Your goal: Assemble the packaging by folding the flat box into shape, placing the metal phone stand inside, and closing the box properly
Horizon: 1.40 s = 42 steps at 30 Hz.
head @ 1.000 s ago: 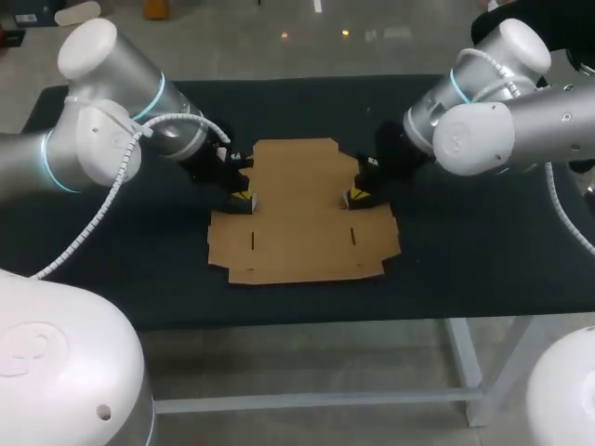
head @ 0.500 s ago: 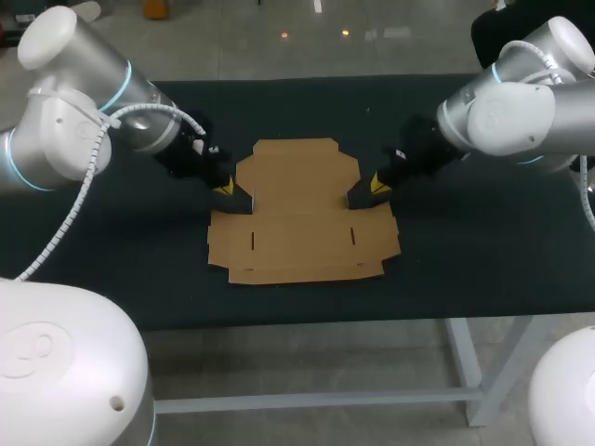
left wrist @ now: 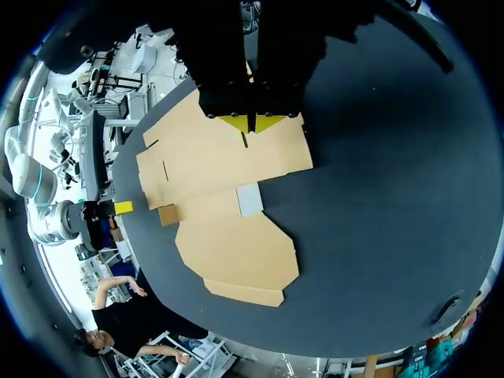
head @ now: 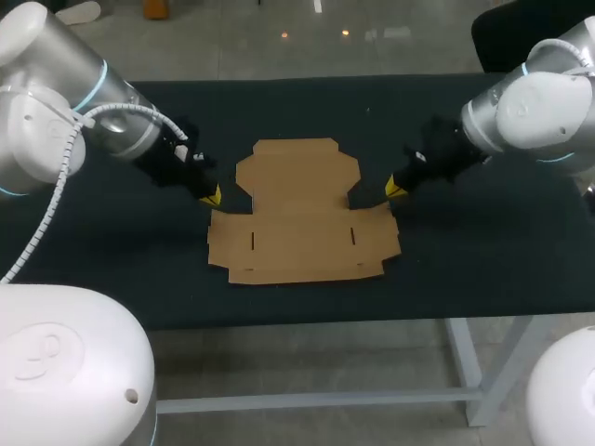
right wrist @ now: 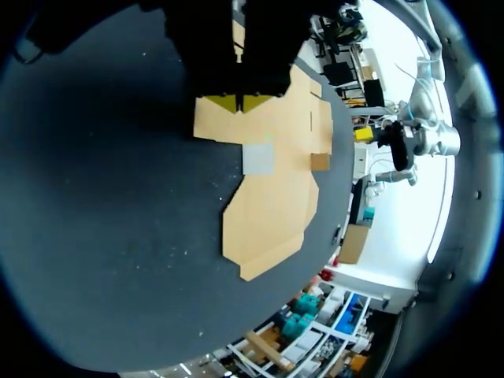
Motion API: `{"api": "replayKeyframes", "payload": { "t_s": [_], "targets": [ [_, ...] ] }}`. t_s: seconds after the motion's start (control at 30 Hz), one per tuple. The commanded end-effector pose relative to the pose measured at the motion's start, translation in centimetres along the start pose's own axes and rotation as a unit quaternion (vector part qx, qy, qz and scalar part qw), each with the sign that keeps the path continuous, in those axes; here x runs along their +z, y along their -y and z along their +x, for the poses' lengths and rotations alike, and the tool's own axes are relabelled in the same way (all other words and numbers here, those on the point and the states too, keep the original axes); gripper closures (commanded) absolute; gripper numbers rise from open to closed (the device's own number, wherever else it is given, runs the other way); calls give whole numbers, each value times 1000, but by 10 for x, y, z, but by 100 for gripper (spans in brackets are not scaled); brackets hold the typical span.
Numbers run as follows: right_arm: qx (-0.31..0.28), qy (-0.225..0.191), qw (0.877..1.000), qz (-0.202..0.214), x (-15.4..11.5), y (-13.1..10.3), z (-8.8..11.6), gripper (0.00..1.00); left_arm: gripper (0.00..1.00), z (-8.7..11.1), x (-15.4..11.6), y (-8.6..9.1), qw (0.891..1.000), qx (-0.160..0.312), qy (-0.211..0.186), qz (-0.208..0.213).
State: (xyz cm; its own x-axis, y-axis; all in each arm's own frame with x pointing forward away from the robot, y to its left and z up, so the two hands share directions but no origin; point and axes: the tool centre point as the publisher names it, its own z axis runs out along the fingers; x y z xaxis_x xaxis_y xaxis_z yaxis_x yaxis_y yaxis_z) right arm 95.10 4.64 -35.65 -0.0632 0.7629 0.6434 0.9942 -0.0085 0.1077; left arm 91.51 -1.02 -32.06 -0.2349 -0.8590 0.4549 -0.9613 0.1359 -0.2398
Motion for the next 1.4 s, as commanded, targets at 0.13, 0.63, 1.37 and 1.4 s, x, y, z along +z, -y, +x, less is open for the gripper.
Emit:
{"api": "replayKeyframes", "payload": {
  "t_s": [0.13,0.63,1.37,1.4],
  "targets": [
    [-2,-8,1000,-5,-13,33,-3,100,100,10,-13,-31,1000,0,7,5],
    [0,2,1000,-4,-23,99,-5,100,100,16,-11,-93,1000,-8,-8,-3],
    [24,-5,1000,2,1,133,-26,100,100,13,15,-133,998,-46,-41,-13],
    [27,-4,1000,1,3,134,-27,100,100,13,16,-134,998,-55,-40,-14]
  ]
}}
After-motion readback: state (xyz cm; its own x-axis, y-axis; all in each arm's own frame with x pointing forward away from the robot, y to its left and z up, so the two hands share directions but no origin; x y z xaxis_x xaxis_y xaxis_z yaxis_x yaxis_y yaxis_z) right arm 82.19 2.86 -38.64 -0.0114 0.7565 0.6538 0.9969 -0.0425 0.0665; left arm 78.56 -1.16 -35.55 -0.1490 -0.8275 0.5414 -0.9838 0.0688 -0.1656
